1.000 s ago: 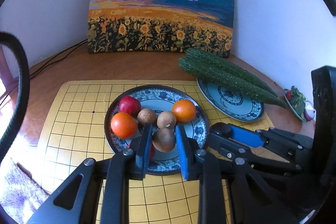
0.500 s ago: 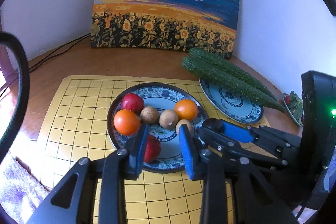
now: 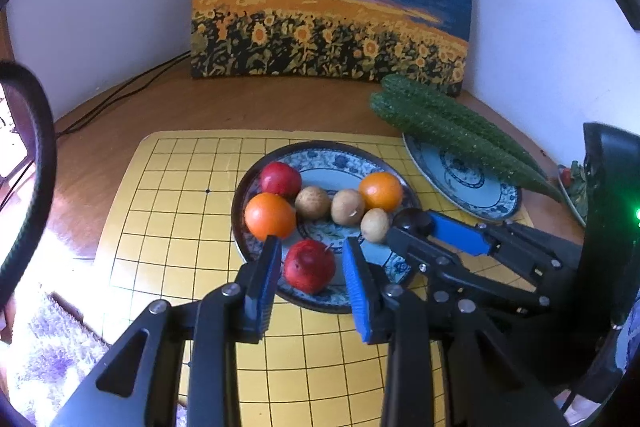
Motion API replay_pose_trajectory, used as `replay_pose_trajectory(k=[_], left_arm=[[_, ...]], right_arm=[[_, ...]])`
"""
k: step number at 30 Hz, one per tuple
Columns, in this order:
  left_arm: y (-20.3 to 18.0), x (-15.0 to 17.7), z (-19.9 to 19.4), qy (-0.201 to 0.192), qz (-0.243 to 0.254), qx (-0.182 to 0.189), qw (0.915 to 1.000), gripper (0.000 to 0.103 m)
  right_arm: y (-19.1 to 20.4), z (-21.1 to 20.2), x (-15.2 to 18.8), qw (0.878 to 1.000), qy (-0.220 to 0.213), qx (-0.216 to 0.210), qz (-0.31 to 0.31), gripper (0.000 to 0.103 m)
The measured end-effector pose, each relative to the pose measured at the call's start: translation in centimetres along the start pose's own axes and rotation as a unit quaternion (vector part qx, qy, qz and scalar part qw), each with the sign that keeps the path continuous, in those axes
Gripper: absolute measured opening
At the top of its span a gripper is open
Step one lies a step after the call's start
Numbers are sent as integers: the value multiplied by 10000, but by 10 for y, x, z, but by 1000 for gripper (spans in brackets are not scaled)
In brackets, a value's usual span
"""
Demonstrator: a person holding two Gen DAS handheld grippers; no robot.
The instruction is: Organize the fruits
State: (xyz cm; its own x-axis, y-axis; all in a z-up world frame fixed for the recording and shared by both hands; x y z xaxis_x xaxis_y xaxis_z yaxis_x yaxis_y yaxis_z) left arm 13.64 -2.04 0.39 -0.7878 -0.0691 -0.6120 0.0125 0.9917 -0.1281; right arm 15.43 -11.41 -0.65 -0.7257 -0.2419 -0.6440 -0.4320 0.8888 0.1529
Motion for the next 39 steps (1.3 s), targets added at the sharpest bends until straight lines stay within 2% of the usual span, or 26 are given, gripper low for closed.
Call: replay_pose_trajectory(k=[8,17,28,39], left_arm=[[3,2,-5,2,-5,-41,10000,34],[8,7,-14,-22,-50,-94,9999,39],[7,15,-32,-101,-88,-95,9999,49],[7,36,-29,112,-123,-205,9997,54]], right_arm=[[-1,-8,-2,9999,-116,-52,106,50],[1,-26,1,9995,-229,-70,199,60],[4,-50,17,9991,-224,23,361,65],[6,-57,35,9992,-155,180,335,66]])
Point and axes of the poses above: each gripper's, at about its wrist camera, not at the fingertips, and z roughly the way its jaws point, y to its left, x to its underside, the point moved 8 cm from there along z, roughly the way its jaws point, and after that the axes turned 1 degree about y, right-handed, at the moved point
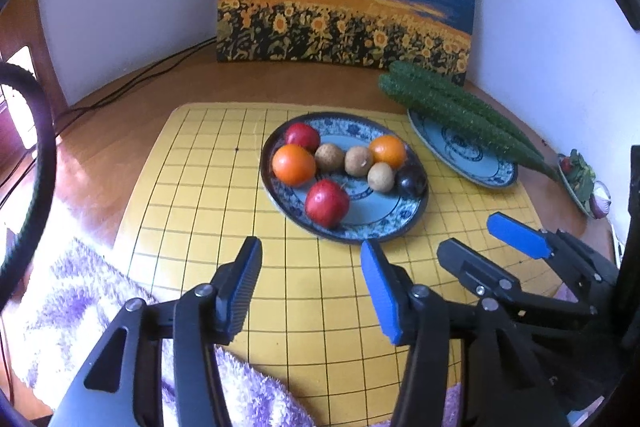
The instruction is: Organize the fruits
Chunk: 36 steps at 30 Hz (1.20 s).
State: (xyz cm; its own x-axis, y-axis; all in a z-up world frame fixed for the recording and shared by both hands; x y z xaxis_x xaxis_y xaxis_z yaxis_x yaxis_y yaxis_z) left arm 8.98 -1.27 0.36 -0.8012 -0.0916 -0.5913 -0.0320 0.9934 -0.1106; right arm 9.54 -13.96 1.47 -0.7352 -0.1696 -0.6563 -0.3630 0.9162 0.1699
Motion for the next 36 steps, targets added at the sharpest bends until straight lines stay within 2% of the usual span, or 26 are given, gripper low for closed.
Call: replay_pose_trajectory(k=[14,36], left_arm=[[3,15,16,266,-1,-133,9996,55],[6,16,18,305,-28,-218,9993,55]], right_arm=[[-4,9,15,9997,171,172,27,66],[-4,9,18,9996,201,184,11,66]])
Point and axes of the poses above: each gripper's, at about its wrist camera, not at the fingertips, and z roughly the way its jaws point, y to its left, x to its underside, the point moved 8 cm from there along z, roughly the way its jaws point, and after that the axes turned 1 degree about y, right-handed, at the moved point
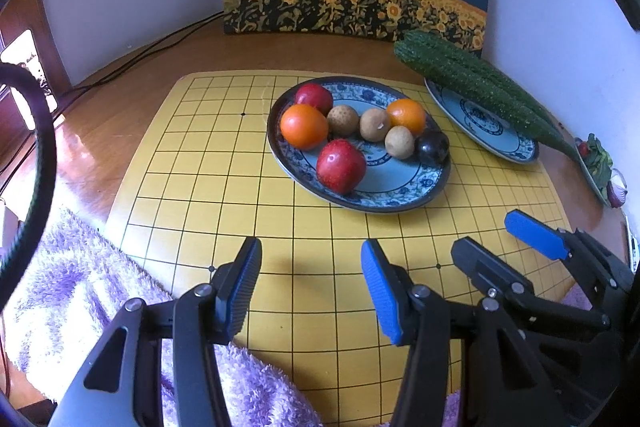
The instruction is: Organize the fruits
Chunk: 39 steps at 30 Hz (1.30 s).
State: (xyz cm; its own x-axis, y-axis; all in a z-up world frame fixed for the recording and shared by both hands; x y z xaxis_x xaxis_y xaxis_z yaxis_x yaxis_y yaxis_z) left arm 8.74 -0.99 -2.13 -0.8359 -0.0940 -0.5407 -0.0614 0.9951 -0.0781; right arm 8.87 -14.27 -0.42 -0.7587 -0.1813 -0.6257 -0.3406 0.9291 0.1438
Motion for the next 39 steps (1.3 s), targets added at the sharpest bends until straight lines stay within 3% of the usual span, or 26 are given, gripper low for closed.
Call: replay_pose_trajectory(k=[39], left_arm=[[1,2,3,25,40,-84,10000,55]], right_arm=[[-3,-1,1,10000,-4,9,19,66]])
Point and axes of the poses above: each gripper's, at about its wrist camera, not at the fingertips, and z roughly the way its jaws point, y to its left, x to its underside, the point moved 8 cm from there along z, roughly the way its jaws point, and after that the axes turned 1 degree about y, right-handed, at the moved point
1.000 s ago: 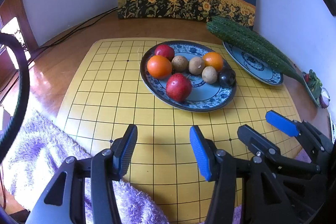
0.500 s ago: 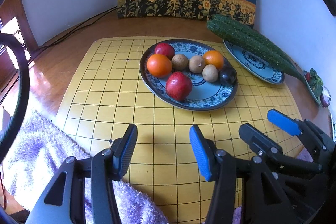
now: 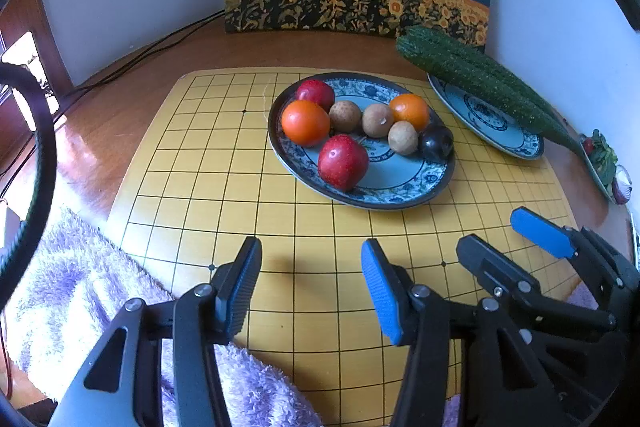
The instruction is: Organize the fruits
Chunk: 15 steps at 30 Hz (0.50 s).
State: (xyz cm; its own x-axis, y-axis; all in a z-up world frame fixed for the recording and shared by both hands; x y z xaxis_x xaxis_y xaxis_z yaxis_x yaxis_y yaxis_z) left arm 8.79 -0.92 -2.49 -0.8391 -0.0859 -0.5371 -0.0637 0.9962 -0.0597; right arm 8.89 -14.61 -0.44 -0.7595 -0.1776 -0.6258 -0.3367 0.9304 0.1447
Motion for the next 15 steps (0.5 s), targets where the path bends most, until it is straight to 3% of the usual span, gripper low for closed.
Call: replay_pose_trajectory(k=[15], left_arm=[[0,0,2,38,15,-24,10000,55]], right_arm=[[0,1,0,10000,18,-2,4,66]])
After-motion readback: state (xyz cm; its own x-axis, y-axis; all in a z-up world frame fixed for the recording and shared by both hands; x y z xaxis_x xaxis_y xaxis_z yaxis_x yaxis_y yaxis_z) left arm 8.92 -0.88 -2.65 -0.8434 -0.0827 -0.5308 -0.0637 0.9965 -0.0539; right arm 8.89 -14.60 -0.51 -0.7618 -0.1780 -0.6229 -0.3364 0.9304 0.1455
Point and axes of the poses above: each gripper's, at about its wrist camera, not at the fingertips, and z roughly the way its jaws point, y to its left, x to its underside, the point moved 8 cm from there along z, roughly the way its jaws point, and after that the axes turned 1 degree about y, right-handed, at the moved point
